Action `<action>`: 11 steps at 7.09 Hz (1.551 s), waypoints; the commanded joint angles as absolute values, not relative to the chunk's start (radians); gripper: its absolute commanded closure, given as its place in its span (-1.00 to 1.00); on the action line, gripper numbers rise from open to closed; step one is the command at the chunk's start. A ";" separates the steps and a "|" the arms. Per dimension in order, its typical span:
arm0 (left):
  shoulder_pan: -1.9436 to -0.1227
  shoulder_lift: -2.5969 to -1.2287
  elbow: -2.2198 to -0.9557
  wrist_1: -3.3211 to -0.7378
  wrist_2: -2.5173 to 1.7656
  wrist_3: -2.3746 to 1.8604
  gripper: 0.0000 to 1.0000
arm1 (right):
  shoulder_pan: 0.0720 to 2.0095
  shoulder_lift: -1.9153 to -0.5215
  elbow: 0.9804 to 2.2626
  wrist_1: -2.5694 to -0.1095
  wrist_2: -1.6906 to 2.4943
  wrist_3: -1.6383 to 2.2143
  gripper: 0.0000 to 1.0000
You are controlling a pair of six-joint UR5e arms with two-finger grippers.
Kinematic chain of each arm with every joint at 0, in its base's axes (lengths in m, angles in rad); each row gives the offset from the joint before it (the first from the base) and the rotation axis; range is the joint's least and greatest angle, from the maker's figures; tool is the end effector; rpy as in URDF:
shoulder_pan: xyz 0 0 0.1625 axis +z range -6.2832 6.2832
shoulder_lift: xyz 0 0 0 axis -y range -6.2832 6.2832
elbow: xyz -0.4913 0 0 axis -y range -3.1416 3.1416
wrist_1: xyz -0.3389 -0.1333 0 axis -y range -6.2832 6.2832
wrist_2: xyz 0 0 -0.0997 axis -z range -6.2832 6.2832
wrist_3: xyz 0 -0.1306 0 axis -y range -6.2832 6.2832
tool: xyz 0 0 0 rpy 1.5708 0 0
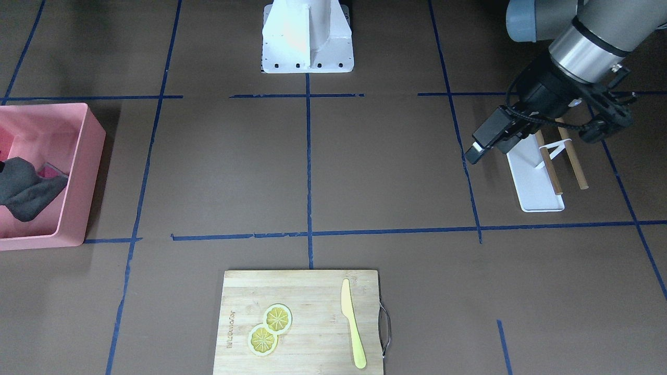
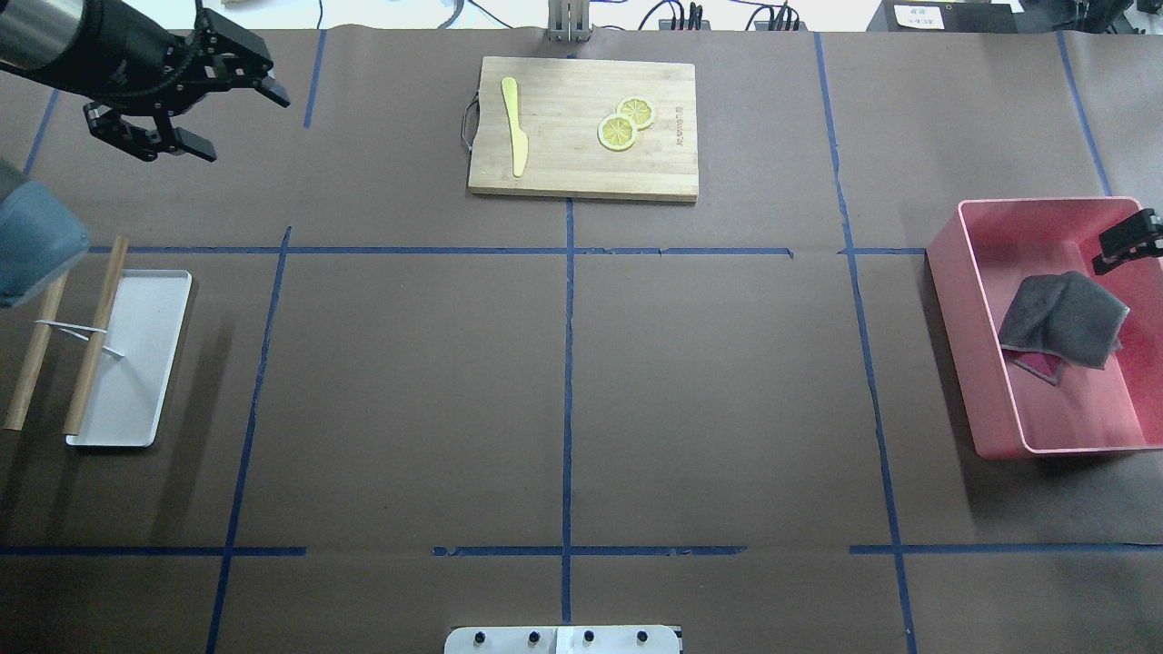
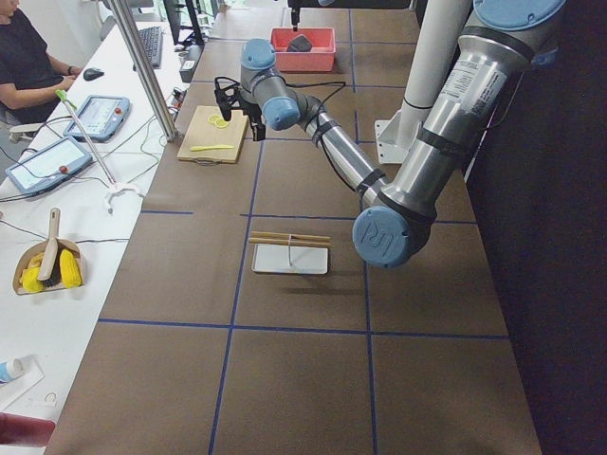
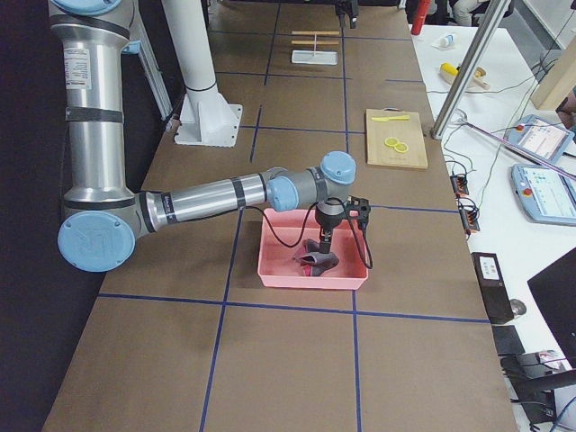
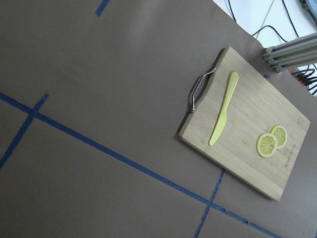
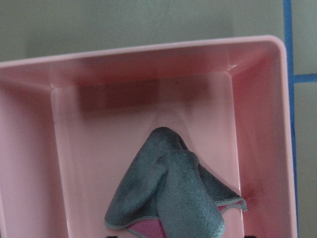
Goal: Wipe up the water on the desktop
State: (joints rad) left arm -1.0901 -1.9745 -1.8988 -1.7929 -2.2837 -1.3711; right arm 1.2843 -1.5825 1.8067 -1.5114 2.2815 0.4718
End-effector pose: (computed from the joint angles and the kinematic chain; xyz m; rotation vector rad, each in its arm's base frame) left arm 0.2273 -0.5394 0.3637 0.0231 1.1287 -0.4556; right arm -0.0805 -0.4434 0.6456 -0.0090 -0.7561 0.0756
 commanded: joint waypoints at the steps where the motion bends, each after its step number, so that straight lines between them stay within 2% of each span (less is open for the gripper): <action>1: -1.193 -1.867 -1.905 -1.723 -2.283 -0.973 -1.00 | 1.418 -1.595 1.800 -1.526 2.298 0.306 -1.00; 4: -1.424 -1.859 -1.884 -1.400 -2.267 -0.269 -1.00 | 1.552 -1.592 1.763 -1.601 2.331 0.129 -1.00; 5: -1.469 -1.812 -1.884 -1.343 -2.220 -0.103 -1.00 | 1.565 -1.592 1.750 -1.600 2.341 0.112 -1.00; 7: -1.526 -1.688 -1.814 -1.348 -2.212 0.099 -1.00 | 1.589 -1.594 1.749 -1.601 2.341 0.110 -1.00; 9: -1.600 -1.669 -1.673 -1.353 -2.221 0.323 -1.00 | 1.589 -1.586 1.717 -1.594 2.339 0.109 -1.00; 11: -1.601 -1.666 -1.655 -1.355 -2.226 0.330 -1.00 | 1.589 -1.592 1.707 -1.591 2.326 0.107 -1.00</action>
State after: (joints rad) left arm -1.5948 -1.6674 -1.6767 -1.3537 -2.2225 0.3132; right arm 1.5888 -1.5885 1.7125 -1.5926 2.3315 0.1086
